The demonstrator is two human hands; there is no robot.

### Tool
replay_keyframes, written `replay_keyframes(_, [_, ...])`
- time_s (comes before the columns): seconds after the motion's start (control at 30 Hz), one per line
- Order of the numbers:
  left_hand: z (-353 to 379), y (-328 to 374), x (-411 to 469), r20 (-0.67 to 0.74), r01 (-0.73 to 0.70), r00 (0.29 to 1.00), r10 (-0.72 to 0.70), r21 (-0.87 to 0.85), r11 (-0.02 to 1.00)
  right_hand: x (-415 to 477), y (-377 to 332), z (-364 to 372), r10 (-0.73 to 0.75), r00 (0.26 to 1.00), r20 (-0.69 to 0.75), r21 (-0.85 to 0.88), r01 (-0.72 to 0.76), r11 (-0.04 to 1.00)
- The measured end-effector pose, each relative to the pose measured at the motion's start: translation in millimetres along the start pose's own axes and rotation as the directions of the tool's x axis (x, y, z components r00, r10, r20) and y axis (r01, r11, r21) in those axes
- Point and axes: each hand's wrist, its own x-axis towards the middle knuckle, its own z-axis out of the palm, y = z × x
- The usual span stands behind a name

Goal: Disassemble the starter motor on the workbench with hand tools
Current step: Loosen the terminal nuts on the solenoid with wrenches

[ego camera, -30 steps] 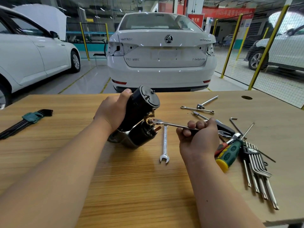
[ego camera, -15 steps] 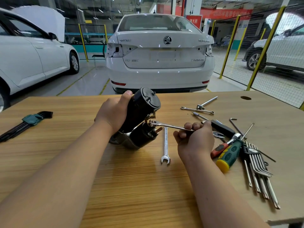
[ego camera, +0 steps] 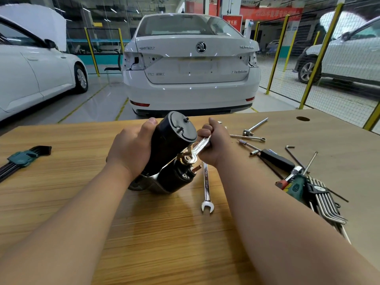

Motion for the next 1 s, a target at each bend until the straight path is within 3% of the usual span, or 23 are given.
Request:
replay_keyframes(0.17, [2.6,0.1,4.7,-0.002,0.029,1.0,-0.029,0.019,0.999,-4.9,-11.7,-5.8,-0.079,0.996,0.047,0.071,0.076,0.995])
replay_keyframes(0.3, [2.1,3.1,5.1,0.014,0.037,0.999,-0.037,0.004,0.999,-29.6,-35.8,-22.8,-0.26,0.959,-0.11,0.24,0.28,0.929])
replay_keyframes(0.47, [0.9,6.0,5.9,0.04,0.049,0.998,-0.049,0.0,0.999,-73.0,-25.5,-45.2,-0.273,0.94,-0.204,0.063,0.291,0.955])
replay_keyframes(1.0, [-0.4,8.6,4.4,0.077,0.104,0.992,-0.098,-0.075,0.992,-113.4,13.1,-43.1,-0.549,0.833,-0.069,-0.1,0.542,0.834])
